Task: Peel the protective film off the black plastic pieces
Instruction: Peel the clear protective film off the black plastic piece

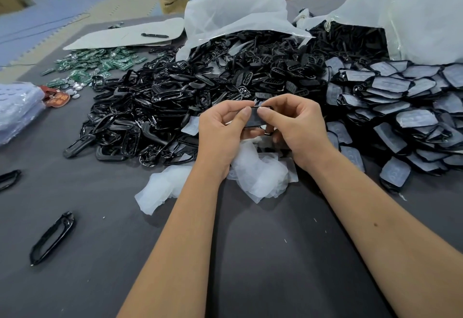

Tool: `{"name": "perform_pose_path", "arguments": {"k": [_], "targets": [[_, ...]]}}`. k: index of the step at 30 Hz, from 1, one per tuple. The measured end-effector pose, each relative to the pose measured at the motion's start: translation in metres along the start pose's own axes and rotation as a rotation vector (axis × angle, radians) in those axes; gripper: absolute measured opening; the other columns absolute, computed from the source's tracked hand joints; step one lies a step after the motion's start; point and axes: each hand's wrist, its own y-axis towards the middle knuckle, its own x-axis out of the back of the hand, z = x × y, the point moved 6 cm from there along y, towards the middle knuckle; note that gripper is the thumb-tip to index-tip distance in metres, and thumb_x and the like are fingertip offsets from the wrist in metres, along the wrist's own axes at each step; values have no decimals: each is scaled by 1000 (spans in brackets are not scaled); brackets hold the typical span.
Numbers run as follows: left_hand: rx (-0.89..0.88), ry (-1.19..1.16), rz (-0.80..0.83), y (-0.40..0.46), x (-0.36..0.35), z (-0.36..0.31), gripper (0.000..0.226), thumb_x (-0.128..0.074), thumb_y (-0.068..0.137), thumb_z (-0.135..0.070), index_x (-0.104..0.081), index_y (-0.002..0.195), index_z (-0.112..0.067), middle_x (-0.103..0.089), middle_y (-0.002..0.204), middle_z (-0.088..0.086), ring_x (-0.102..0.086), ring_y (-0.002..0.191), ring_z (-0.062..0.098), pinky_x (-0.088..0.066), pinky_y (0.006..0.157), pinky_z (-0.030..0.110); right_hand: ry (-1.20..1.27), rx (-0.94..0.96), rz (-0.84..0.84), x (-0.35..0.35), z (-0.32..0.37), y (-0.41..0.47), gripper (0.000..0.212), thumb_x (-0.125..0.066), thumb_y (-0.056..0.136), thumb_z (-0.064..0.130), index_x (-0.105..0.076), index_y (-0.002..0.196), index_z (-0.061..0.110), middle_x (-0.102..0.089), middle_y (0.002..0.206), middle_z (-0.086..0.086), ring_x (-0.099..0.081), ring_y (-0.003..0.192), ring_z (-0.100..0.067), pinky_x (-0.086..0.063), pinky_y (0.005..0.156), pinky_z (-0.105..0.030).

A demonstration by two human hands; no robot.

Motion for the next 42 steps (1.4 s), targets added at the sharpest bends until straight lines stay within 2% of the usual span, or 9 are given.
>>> {"name": "perform_pose_path", "arguments": {"k": [8,13,18,21,24,27,32,38,42], "targets": [[3,-8,21,-3,-4,-1,17,-61,97,10,-72,104,0,-77,90,14,-77,82,28,-61,67,27,58,-24,2,1,1,-2,7,-77,90,3,-75,88,9,-70,69,-5,-63,50,-14,-50,44,-25],[6,-29,9,-1,-4,0,19,-61,97,12,-73,99,-3,-76,90,14,-75,78,27,-64,71,32,103,-83,3,1,-2,-2,15,-73,91,2,-78,86,15,-71,73,-11,-62,53,-18,-60,53,-37],[38,-53,-8,0,-2,2,17,-61,96,12,-72,99,0,-77,85,14,-75,71,27,-62,66,28,120,-97,-29,1,-2,-1,16,-71,92,0,-79,86,13,-68,63,-4,-58,47,-12,-48,42,-23],[46,-52,-28,0,-1,3,16,-60,97,11,-72,100,0,-77,84,14,-76,71,27,-64,66,30,96,-49,-33,0,-1,0,13,-67,95,-2,-78,93,6,-68,61,1,-59,49,-9,-48,45,-21],[55,-41,-46,0,0,4,16,-60,99,8,-72,101,-2,-77,81,12,-74,65,23,-66,70,36,54,-6,-30,-1,1,-1,12,-66,97,0,-77,97,5,-68,61,3,-61,52,-9,-50,49,-21],[66,-27,-40,1,0,5,16,-59,101,5,-72,103,-2,-77,79,9,-73,62,22,-65,68,32,25,20,-37,0,1,-2,7,-70,95,1,-77,97,3,-70,63,4,-62,52,-9,-50,49,-21],[52,-25,-19,1,-1,4,11,-65,97,5,-73,101,-2,-78,85,13,-76,74,25,-62,66,27,9,37,-45,1,2,-2,1,-76,92,4,-77,91,3,-73,69,-2,-62,52,-11,-50,48,-22],[37,16,-55,3,1,6,14,-66,96,8,-72,99,-4,-78,83,12,-74,63,21,-61,62,25,22,0,-65,-1,-1,0,14,-68,100,11,-76,91,5,-67,60,1,-58,47,-8,-47,45,-21],[37,8,-75,2,1,6,13,-67,95,7,-72,97,-5,-77,85,13,-73,61,22,-65,66,34,74,-20,-36,-2,-2,1,19,-65,103,16,-77,98,1,-68,67,-5,-61,54,-13,-50,48,-24]]}}
